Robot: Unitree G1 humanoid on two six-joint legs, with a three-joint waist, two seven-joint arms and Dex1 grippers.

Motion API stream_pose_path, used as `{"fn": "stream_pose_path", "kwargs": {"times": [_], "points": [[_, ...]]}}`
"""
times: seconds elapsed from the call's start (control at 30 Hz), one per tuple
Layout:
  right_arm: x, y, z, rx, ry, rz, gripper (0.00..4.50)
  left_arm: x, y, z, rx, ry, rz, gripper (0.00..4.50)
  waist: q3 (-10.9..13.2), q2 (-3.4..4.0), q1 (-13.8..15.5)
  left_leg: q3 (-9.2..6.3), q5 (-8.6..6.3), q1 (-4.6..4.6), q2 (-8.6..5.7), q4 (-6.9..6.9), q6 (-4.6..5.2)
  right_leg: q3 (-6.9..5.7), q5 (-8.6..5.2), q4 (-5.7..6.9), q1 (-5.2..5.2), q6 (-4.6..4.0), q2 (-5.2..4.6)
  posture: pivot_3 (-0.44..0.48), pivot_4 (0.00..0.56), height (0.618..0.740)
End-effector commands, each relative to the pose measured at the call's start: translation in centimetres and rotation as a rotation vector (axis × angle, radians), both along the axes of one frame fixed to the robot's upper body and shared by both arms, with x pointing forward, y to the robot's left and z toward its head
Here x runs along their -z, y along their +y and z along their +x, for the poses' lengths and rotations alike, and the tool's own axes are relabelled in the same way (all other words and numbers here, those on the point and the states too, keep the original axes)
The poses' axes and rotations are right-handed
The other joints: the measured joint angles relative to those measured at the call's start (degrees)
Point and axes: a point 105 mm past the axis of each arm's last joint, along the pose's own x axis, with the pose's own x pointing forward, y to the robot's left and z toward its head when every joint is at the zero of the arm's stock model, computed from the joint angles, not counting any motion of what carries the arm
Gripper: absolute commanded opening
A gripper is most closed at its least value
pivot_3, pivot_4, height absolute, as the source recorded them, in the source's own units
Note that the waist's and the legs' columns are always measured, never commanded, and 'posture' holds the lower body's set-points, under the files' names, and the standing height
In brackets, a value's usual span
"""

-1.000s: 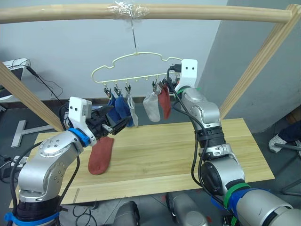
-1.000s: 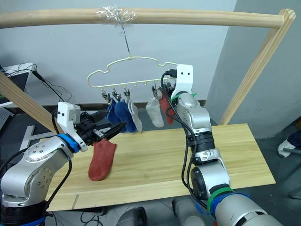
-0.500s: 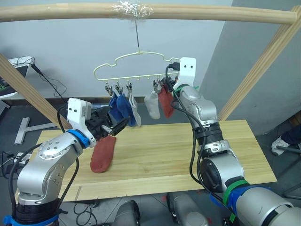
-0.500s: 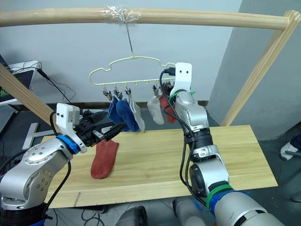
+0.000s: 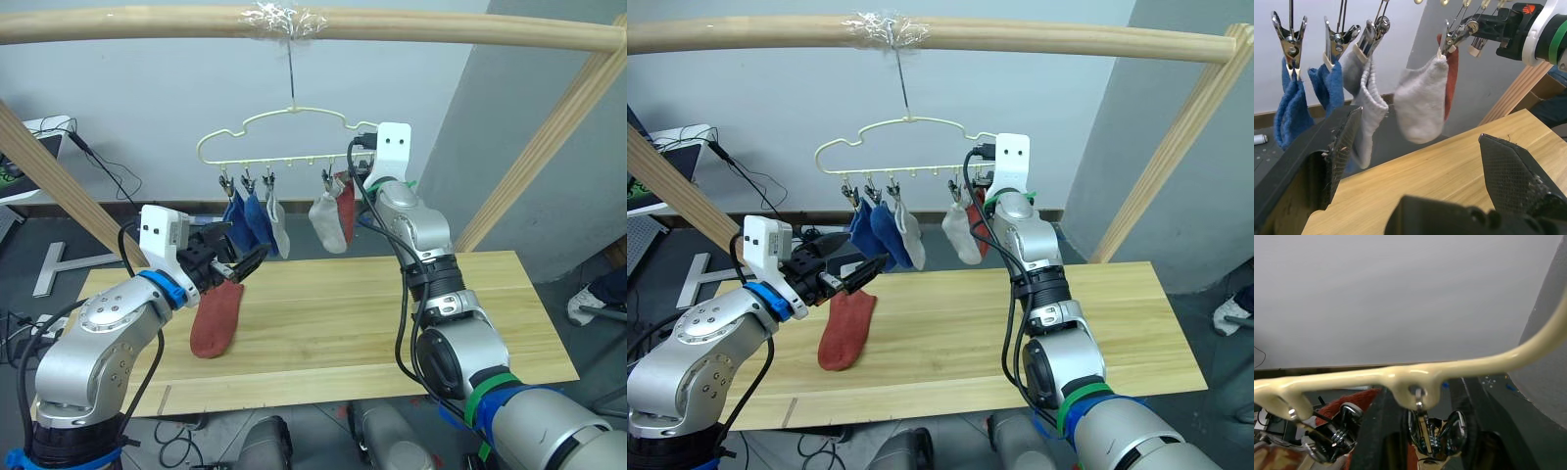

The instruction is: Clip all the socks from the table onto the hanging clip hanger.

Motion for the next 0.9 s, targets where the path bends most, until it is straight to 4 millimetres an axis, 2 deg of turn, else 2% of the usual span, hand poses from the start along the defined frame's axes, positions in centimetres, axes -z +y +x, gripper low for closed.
{"fn": "stream_pose_path", "kwargs": {"times": [0.03,0.3,0.4,0.47,0.5,0.8,0.9], "points": [[-2.5,0.1,-0.1,0.002,-0.078,0.010,1.17,-1.2,-0.3,-0.3,0.011,-0.054,-0.001,4.41,0.00,0.00,0.05,0.00,0.00,0.00,0.00,0.00,0.00,0.00,0.00,0.00,0.00,0.00,0.00,-0.191,0.183,0.740],[-2.9,0.2,0.0,0.001,-0.088,0.011,1.17,-1.1,-0.3,-0.3,0.009,-0.053,-0.001,4.41,0.00,0.00,0.35,0.00,0.00,0.00,0.00,0.00,0.00,0.00,0.00,0.00,0.00,0.00,0.00,-0.186,0.185,0.740],[-3.0,0.1,0.0,0.010,-0.093,0.004,0.66,-1.1,-0.3,-0.3,0.008,-0.052,0.000,4.41,0.00,0.01,0.44,0.00,0.00,0.00,0.00,0.00,0.00,0.00,0.00,0.00,0.00,0.00,0.00,-0.186,0.185,0.740],[-3.0,0.0,0.0,0.013,-0.093,0.002,0.13,-1.1,-0.2,-0.3,0.007,-0.050,0.000,4.41,0.00,0.01,0.50,0.00,0.00,0.00,0.00,0.00,0.00,0.00,0.00,0.00,-0.01,0.00,0.00,-0.186,0.185,0.740],[-3.0,0.0,0.0,0.015,-0.094,0.001,0.04,-1.0,-0.2,-0.3,0.008,-0.050,0.000,4.41,0.00,0.01,0.52,0.00,0.00,-0.01,0.00,0.00,0.00,0.00,0.00,0.00,-0.01,0.00,0.00,-0.187,0.185,0.740],[-3.0,-0.4,0.0,0.028,-0.098,-0.007,0.04,-0.6,-0.1,-0.2,0.000,-0.033,0.005,4.41,0.01,0.01,0.55,0.00,0.00,-0.04,0.00,0.00,0.00,0.00,0.00,-0.02,-0.03,0.00,0.00,-0.199,0.184,0.740],[-3.0,-0.5,-0.1,0.027,-0.098,-0.012,0.04,1.3,1.2,0.2,-0.065,0.049,0.022,4.41,0.01,0.01,0.50,0.01,0.00,-0.04,0.00,0.00,0.00,0.01,0.00,-0.02,-0.03,0.00,0.00,-0.200,0.185,0.740]]}}
